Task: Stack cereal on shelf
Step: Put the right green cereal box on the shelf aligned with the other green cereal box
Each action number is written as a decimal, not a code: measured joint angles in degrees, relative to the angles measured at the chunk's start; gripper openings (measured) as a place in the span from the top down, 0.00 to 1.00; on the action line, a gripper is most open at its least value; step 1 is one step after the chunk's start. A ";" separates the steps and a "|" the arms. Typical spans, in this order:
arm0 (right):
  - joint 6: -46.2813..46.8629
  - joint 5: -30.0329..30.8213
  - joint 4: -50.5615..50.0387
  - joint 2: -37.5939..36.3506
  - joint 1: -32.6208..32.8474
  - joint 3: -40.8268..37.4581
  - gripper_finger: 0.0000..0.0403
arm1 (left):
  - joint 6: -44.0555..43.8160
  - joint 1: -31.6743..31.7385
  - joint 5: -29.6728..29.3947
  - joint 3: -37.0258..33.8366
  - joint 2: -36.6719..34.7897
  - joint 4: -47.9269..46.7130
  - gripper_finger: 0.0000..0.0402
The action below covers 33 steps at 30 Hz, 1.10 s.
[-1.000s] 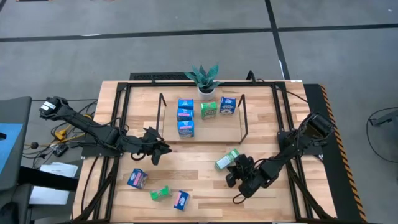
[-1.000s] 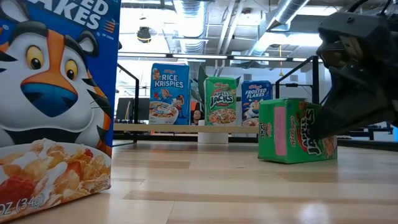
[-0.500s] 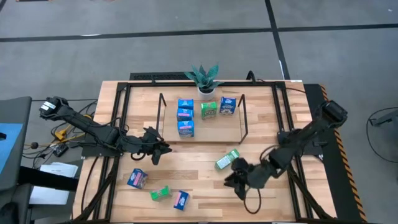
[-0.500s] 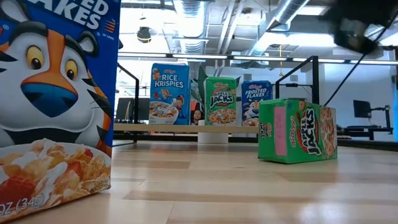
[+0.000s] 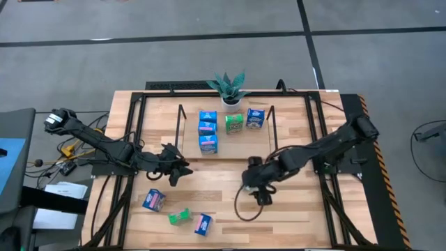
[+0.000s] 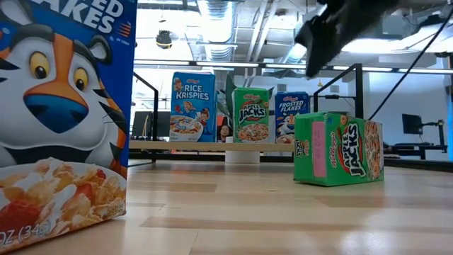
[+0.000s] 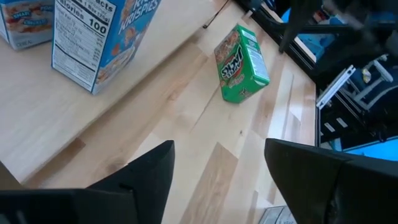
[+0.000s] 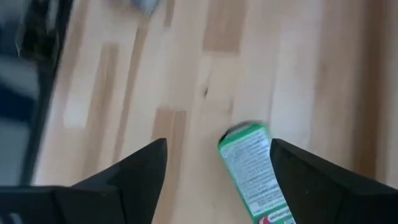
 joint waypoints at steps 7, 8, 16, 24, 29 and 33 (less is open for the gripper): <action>-9.72 -0.44 -3.50 9.89 0.15 5.67 0.22 | -0.07 0.00 -0.07 0.00 0.00 -0.50 0.40; -10.34 -0.44 -4.76 11.16 0.15 6.69 0.22 | -0.05 0.00 -0.07 0.00 0.00 -0.69 0.40; -11.86 -0.86 -12.76 16.96 0.17 13.45 0.22 | -0.07 0.00 -0.26 0.02 0.00 -1.16 0.40; -11.72 1.85 -16.32 15.46 0.75 17.43 0.23 | -0.43 0.00 -0.45 0.02 0.00 -1.08 0.40; -14.35 4.45 -17.20 15.43 0.63 17.49 0.23 | -0.51 0.00 -0.46 0.02 0.00 -1.13 0.40; -16.13 4.16 -16.96 17.49 0.26 17.48 0.23 | -0.90 0.00 -0.44 0.02 0.00 -1.12 0.40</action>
